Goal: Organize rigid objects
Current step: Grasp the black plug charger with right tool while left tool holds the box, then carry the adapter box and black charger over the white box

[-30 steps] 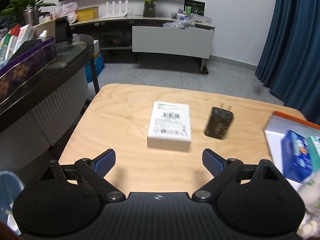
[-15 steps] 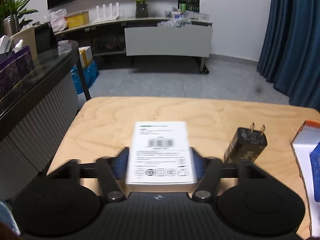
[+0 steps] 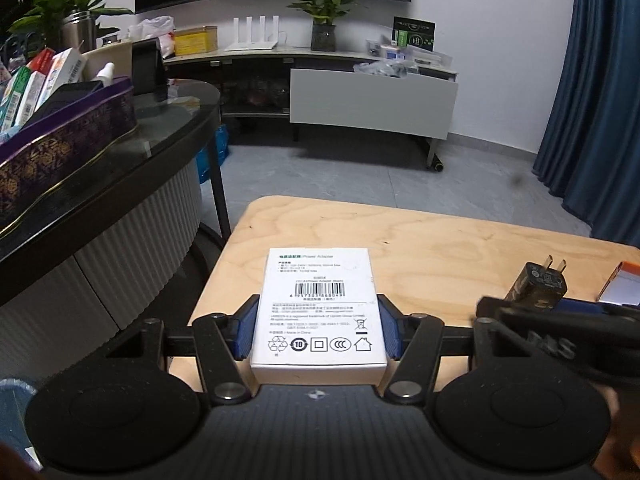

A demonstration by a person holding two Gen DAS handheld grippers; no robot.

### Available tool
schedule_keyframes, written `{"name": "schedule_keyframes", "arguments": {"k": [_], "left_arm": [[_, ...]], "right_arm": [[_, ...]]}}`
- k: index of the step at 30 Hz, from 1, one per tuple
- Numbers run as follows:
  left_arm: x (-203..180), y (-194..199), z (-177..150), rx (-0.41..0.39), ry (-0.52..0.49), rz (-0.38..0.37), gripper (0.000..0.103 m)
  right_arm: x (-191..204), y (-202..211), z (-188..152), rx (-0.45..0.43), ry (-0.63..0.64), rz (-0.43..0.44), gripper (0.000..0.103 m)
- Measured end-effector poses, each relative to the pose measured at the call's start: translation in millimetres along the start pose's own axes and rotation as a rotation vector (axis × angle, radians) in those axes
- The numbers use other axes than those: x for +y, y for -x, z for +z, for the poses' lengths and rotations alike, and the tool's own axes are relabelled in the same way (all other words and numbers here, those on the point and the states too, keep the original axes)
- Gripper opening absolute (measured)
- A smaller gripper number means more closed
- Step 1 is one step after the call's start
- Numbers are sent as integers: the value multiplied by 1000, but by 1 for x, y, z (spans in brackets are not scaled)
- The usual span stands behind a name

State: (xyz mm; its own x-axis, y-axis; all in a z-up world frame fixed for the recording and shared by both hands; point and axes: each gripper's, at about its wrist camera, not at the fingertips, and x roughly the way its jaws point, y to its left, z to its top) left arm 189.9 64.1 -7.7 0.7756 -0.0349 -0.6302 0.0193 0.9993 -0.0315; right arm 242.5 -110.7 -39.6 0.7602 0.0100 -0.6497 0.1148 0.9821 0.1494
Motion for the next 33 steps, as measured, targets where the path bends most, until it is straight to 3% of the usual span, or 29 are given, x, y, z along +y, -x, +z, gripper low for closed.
{"name": "schedule_keyframes", "arguments": {"k": [3,4,5,12,22,33], "left_arm": [[-1,0,1,-4,12,-12,60],[-2,0,2,-4,17,-17,60],[-2,1,2,-6,19,-21,60],[-4,13,1,-21,25,-37,60],[-26,60,-8,-51,16,-73,60],[-64,107,-24,-80,-48,-148,60]], "right_arm": [[1,-7,2,-24,18,-35,71],[2,-8,2,-28,33,-51,49],[3,-8,3,-29,44,-60,46],[-11,11,2,-27,15,-35,45],[-27,85,3,-50,12,24,45],[-56,159,-23,-62,-9,5,45]]}}
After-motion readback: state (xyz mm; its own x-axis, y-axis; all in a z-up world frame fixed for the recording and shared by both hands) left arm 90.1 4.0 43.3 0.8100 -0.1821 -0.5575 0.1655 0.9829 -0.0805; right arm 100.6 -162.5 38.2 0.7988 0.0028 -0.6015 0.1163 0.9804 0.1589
